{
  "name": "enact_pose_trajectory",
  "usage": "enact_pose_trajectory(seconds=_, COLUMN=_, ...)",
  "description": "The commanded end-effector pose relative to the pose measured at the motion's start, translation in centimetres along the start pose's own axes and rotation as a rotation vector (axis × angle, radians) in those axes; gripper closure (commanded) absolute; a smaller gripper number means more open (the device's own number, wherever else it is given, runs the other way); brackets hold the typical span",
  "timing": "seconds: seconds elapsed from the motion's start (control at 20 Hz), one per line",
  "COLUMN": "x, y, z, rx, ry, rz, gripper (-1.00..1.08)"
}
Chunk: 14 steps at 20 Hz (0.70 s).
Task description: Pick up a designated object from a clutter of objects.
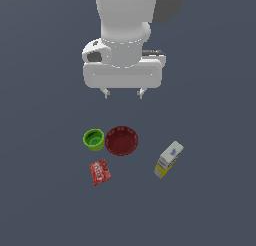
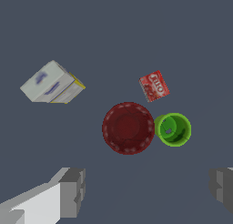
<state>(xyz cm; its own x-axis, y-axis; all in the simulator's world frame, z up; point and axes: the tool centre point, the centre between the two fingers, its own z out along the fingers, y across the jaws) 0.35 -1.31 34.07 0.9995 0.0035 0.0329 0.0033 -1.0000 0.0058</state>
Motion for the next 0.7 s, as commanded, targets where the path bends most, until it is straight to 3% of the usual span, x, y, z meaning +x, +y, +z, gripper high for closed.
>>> enact_pose_trajectory(seconds=0.0, x=0.0, y=0.0, z=0.0, rx=0.000, ry=0.000, rz=0.000, gripper=-0.20)
enact_pose_trajectory(seconds=0.65, x=-0.2, y=1.3, z=0.8, rx=0.019, ry=-0.020, rz=0.033, gripper=-0.20)
